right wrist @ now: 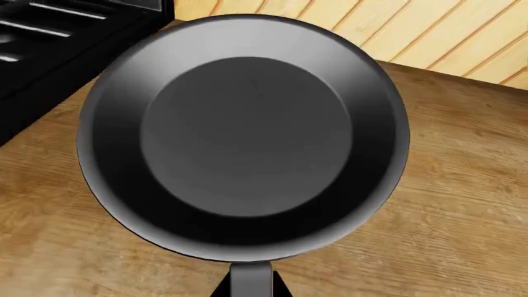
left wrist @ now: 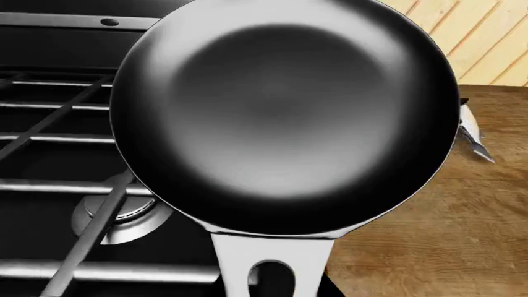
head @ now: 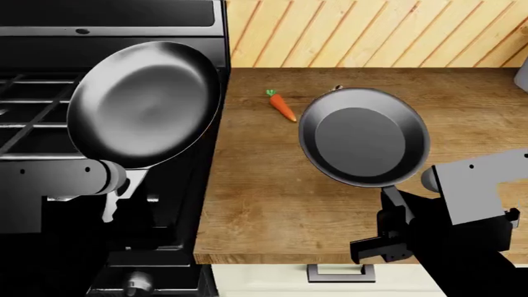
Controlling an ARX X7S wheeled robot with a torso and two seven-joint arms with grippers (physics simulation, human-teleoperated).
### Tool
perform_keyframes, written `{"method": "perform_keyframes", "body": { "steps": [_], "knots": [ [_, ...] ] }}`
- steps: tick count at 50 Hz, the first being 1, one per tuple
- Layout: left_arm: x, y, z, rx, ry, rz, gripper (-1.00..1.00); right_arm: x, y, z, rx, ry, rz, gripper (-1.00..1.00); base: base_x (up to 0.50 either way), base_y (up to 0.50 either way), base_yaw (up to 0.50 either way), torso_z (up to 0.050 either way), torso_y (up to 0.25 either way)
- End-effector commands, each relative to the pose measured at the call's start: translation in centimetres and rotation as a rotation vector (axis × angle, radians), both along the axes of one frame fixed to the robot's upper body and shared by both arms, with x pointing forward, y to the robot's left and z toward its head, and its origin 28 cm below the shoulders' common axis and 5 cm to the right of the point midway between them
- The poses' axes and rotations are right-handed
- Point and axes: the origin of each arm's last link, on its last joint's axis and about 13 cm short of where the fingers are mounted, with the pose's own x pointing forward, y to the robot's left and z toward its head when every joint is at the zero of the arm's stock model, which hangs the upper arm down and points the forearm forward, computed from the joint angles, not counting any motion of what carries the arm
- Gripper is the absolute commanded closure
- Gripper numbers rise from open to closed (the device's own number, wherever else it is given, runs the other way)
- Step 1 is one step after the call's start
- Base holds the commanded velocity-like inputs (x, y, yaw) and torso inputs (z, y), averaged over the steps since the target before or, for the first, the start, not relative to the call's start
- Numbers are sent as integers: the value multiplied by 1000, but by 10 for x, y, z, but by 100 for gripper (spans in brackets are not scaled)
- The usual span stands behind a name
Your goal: Place both pans onto different burners. Then place the carrot and the fish on different pans.
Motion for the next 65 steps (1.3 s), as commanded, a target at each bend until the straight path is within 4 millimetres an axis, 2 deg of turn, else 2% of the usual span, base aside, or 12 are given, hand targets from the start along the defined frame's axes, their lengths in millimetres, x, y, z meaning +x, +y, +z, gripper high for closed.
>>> {"method": "perform_keyframes", "body": {
  "steps": [1, 65],
  "knots": [
    [5, 3, 10, -27, -73, 12, 100, 7, -2, 16, -2, -129, -25, 100, 0, 500, 0, 0, 0],
    [6, 3, 9, -31, -71, 9, 100, 8, -1, 15, 9, -125, -22, 100, 0, 500, 0, 1, 4]
  ]
}}
